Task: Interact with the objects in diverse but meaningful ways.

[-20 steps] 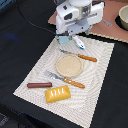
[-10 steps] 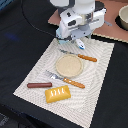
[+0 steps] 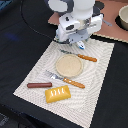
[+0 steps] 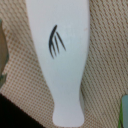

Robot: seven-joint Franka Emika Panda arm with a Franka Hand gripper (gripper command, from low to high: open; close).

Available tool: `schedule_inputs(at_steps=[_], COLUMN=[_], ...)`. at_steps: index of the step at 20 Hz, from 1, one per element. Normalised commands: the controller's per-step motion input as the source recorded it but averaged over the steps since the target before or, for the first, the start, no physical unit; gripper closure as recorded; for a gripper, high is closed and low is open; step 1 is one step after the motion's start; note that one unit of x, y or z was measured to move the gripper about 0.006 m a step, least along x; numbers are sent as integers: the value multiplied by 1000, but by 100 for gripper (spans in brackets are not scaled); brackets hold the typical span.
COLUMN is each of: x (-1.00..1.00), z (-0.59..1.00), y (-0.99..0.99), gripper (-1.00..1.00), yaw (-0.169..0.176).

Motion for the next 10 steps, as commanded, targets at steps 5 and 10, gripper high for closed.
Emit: schedule_inputs(at_steps=[5, 10], x=[279, 160], z=[-183, -139], y=[433, 334], gripper=[-100, 100], yaw=[-1, 0])
